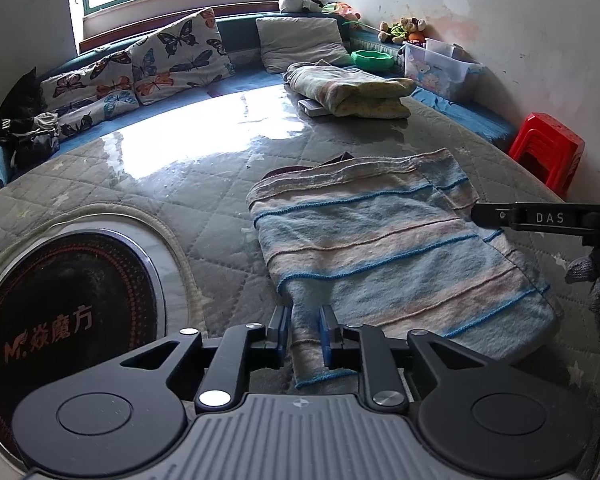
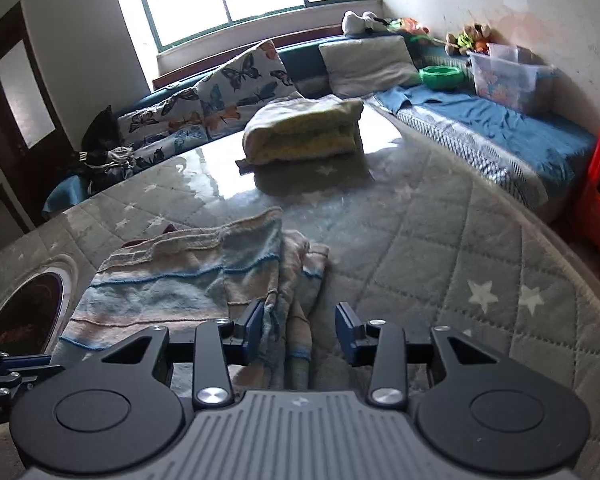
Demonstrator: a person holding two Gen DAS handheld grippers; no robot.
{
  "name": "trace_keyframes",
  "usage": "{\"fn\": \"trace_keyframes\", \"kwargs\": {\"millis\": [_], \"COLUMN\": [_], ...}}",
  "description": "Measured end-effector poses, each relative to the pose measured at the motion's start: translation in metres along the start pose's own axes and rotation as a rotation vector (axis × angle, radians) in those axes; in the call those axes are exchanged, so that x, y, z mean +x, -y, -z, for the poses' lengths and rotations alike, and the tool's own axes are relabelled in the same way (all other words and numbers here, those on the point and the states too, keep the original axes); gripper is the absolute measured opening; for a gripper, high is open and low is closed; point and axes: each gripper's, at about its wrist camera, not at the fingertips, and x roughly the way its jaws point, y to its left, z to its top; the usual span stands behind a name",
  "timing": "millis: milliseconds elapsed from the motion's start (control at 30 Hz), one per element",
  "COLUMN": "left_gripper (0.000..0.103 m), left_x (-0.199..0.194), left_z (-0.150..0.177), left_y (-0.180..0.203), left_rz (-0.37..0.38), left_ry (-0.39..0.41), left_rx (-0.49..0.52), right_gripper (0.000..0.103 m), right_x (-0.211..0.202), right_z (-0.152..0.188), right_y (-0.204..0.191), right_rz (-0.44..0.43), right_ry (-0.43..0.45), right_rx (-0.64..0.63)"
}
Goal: Fold clothes
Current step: 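Lower the towel edge onto the stack and open the right gripper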
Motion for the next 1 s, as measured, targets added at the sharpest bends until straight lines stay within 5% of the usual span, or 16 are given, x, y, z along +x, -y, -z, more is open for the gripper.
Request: {"fn": "trace_keyframes", "kwargs": {"millis": [300, 367, 633, 1000], "left_gripper": [0.033, 0.037, 0.040, 0.043], "left_x": [-0.006, -0.007, -0.008, -0.016], "left_z": [0.003, 0.004, 0.006, 0.012], "left_y": [-0.003, -0.002, -0.004, -0.003], "left_rz": [-0.015, -0.017, -0.023, -0.020], "left_ry": [0.012, 0.012, 0.009, 0.017], "left_rx": [-0.006, -0.004, -0.001, -0.001], "right_gripper": [0.038, 0.031, 0.024, 0.025], "right_x": [-0.007, -0.004, 0.017, -0.012], "right_z": [-0.015, -0.020, -0.016, 0.008], "right_y": [-0.006, -0.008, -0.010, 0.010], "right_rz": [-0.033, -0.070, -0.097, -0.136], "right_ry": [0.066, 0.067, 0.007, -0.011], "right_rx": [0.000, 0.010, 0.003, 0.069]}}
